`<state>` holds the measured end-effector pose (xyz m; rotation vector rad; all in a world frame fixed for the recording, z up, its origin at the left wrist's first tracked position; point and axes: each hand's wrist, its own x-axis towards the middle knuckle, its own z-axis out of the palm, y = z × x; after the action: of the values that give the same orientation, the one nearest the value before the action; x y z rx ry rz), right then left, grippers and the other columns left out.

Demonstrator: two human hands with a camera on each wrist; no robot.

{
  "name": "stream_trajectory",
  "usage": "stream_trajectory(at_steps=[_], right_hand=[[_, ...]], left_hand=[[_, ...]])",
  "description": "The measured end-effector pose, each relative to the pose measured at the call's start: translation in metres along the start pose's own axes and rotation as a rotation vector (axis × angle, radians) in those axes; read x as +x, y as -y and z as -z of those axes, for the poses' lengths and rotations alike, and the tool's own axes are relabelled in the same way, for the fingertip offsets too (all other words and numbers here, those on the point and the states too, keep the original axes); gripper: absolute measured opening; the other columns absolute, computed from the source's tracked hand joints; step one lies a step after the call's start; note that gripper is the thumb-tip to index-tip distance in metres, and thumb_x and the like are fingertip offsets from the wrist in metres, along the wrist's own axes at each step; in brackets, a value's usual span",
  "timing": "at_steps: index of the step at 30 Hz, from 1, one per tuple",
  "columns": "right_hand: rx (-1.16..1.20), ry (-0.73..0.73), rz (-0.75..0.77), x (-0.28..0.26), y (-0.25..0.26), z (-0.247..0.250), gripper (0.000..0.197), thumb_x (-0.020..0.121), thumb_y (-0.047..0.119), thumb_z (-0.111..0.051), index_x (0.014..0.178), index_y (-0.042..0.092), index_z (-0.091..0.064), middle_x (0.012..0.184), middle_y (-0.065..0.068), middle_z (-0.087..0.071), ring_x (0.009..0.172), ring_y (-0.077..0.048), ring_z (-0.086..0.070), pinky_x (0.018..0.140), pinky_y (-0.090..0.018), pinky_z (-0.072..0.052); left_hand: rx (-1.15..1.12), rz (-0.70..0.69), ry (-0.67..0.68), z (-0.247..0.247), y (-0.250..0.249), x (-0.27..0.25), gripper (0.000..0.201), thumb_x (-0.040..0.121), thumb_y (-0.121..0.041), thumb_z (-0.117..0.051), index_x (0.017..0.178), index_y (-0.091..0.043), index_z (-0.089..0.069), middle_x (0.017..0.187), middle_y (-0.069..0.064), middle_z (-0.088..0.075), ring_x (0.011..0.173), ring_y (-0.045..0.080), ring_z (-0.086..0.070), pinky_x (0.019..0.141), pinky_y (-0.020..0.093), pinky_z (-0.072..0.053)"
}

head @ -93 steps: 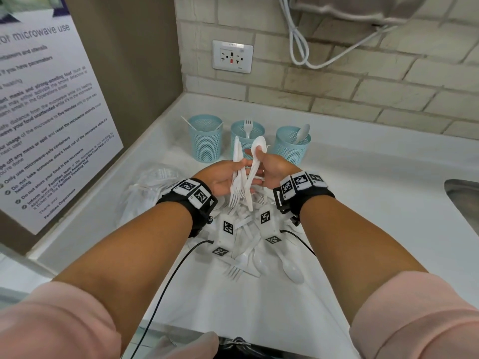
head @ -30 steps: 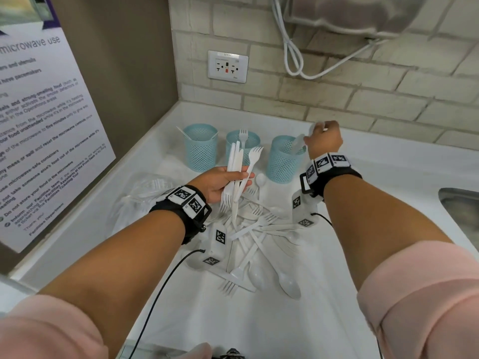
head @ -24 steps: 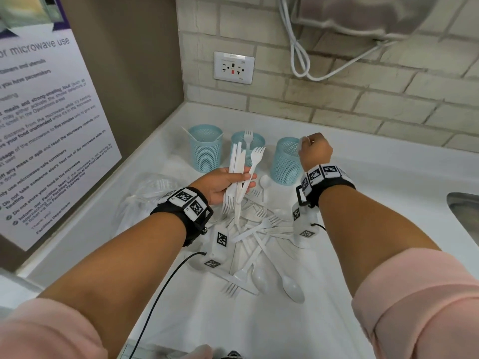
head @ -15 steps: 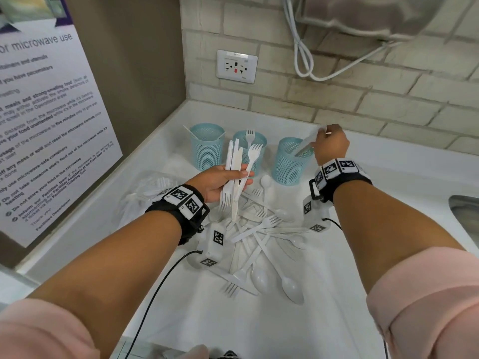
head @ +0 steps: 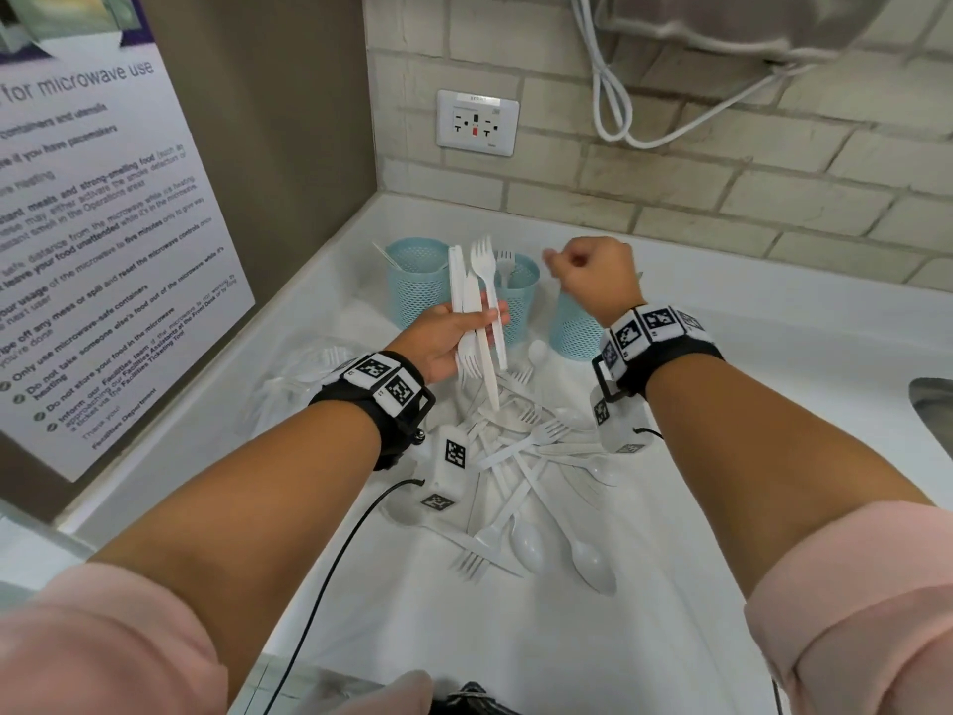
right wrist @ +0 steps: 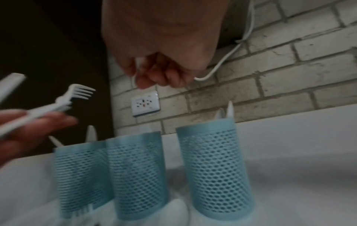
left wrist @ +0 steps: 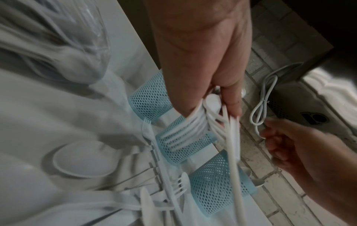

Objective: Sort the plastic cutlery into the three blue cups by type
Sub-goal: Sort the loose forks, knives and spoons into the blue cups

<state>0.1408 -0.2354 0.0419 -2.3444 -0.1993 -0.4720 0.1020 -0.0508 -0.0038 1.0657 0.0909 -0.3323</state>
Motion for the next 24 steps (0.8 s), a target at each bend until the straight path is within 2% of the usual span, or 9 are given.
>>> stream_trajectory(at_steps=[3,5,6,8,12,17,21,23,24], right_hand=[[-0.053,0.657,-0.157,-0.005,0.031,-0.004,0.038,0.086,0.05,-0.058,0.091,0.014,-0.067,0.081,0.004,-0.066,0.072,-0.008,-0.057,0.071,-0.026,-0.045],[-0.072,1.04,-0.349,-0.009,0.036,-0.014,0.04,0.084,0.053,-0.057,0.101,0.018,-0.063,0.096,0.005,-0.069,0.083,-0.007,-0.061,0.076,-0.024,-0.047],[-0.041,1.133,-0.404,-0.011,0.033,-0.02,0.035,0.084,0.05,-0.057,0.1,0.02,-0.062,0.096,0.005,-0.07,0.086,-0.007,-0.062,0.077,-0.024,-0.048],[0.086,1.163,-0.445,-0.016,0.023,-0.032,0.023,0.087,0.041,-0.058,0.096,0.019,-0.061,0.088,0.007,-0.072,0.082,-0.004,-0.065,0.078,-0.022,-0.049],[0.248,1.059,-0.478,-0.021,0.013,-0.04,0.007,0.09,0.025,-0.058,0.089,0.018,-0.06,0.078,0.008,-0.072,0.071,-0.003,-0.066,0.065,-0.016,-0.052],[0.112,1.223,-0.471,-0.02,0.006,-0.029,0.006,0.091,0.015,-0.057,0.085,0.014,-0.057,0.073,0.006,-0.073,0.06,-0.004,-0.064,0.059,-0.017,-0.053],[0.121,1.192,-0.498,-0.023,0.008,-0.024,0.002,0.09,0.017,-0.059,0.088,0.016,-0.06,0.073,0.005,-0.073,0.061,-0.004,-0.067,0.058,-0.016,-0.053],[0.125,1.187,-0.489,-0.023,0.012,-0.026,0.009,0.094,0.022,-0.053,0.087,0.018,-0.058,0.07,0.008,-0.072,0.061,-0.002,-0.067,0.058,-0.016,-0.053],[0.111,1.186,-0.479,-0.022,0.014,-0.027,0.011,0.095,0.025,-0.051,0.089,0.019,-0.058,0.069,0.01,-0.071,0.061,-0.001,-0.067,0.059,-0.016,-0.052]], left_hand=[[-0.057,-0.064,-0.062,0.0,-0.003,0.003,0.016,0.09,0.007,-0.052,0.096,-0.004,-0.062,0.071,0.002,-0.072,0.064,0.011,-0.07,0.061,0.027,-0.059],[-0.089,-0.095,-0.089,0.001,-0.004,0.004,0.016,0.091,0.005,-0.051,0.092,-0.006,-0.062,0.076,0.005,-0.071,0.068,0.014,-0.068,0.062,0.027,-0.059],[-0.096,-0.111,-0.102,0.001,-0.005,0.004,0.016,0.091,0.005,-0.051,0.091,-0.007,-0.061,0.082,0.006,-0.069,0.073,0.015,-0.067,0.064,0.027,-0.058],[-0.114,-0.135,-0.118,0.002,-0.005,0.004,0.015,0.091,0.004,-0.051,0.092,-0.007,-0.061,0.089,0.007,-0.066,0.076,0.015,-0.065,0.065,0.026,-0.058],[-0.167,-0.151,-0.133,0.005,-0.003,0.003,0.014,0.093,0.002,-0.049,0.096,-0.005,-0.06,0.077,0.004,-0.072,0.07,0.014,-0.068,0.065,0.027,-0.059],[-0.256,-0.218,-0.185,0.01,-0.01,0.002,0.014,0.095,0.001,-0.045,0.097,-0.003,-0.059,0.092,0.006,-0.066,0.079,0.015,-0.066,0.07,0.026,-0.058],[-0.205,-0.22,-0.202,0.009,-0.012,0.0,0.031,0.096,0.002,-0.043,0.127,0.003,-0.049,0.116,0.013,-0.061,0.103,0.024,-0.062,0.083,0.033,-0.054],[-0.221,-0.215,-0.221,0.009,-0.01,0.001,0.034,0.097,0.002,-0.041,0.131,0.004,-0.045,0.127,0.017,-0.055,0.116,0.029,-0.056,0.088,0.035,-0.049],[-0.228,-0.22,-0.225,0.01,-0.009,0.001,0.034,0.097,0.002,-0.041,0.13,0.004,-0.045,0.127,0.017,-0.055,0.114,0.029,-0.057,0.087,0.035,-0.049]])
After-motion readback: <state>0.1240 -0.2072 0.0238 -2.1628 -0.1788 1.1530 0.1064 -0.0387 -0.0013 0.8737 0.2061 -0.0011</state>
